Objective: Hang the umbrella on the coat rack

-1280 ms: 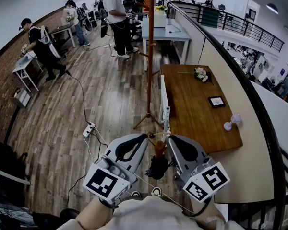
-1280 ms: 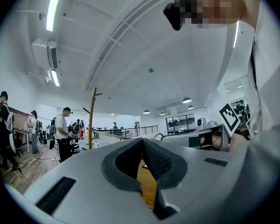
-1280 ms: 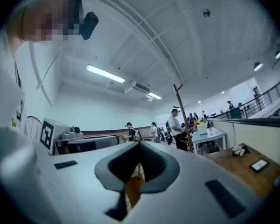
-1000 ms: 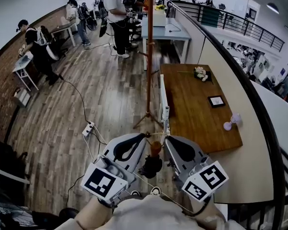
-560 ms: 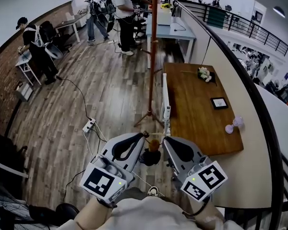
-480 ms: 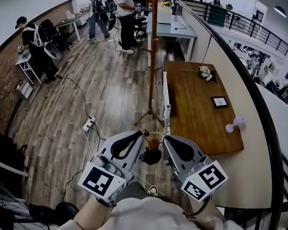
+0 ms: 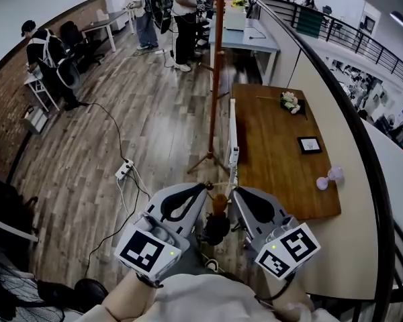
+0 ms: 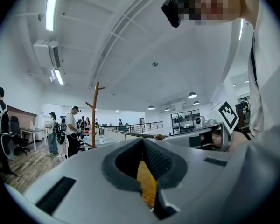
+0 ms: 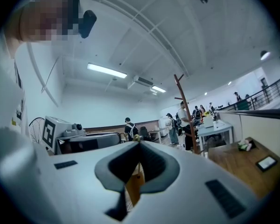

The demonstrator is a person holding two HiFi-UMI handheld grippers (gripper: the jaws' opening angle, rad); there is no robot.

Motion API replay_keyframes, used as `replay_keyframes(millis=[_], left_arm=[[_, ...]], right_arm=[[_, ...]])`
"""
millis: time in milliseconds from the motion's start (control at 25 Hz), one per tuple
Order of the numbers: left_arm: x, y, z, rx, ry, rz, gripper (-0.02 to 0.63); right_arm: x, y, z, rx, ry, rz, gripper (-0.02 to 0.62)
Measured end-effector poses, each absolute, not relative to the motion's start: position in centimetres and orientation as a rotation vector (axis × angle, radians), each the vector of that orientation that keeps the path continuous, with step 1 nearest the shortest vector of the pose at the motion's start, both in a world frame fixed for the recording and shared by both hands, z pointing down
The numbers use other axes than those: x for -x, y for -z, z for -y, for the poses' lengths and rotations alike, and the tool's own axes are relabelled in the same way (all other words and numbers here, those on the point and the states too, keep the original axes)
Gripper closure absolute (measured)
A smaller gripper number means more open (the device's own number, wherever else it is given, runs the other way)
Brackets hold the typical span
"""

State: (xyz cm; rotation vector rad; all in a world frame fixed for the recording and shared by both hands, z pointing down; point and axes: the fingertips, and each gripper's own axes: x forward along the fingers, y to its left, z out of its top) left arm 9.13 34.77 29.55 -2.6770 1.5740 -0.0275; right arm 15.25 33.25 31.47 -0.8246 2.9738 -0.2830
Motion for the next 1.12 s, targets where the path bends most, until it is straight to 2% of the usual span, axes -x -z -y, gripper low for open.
replay_keyframes(millis=[480,1120], left_arm=[[-7.6,-29.5,-28.6,2.660,0.023,-1.553,0.599],[0.0,-28.6,-12.7,2.719,0.003,-1.471,0.600]], right_arm=[[-13.5,-31.5,-27.1,0.828,0.262,-2.980,0.588],[-5.7,-30.7,-11.6,0.881,0.287,-2.961,0.588]])
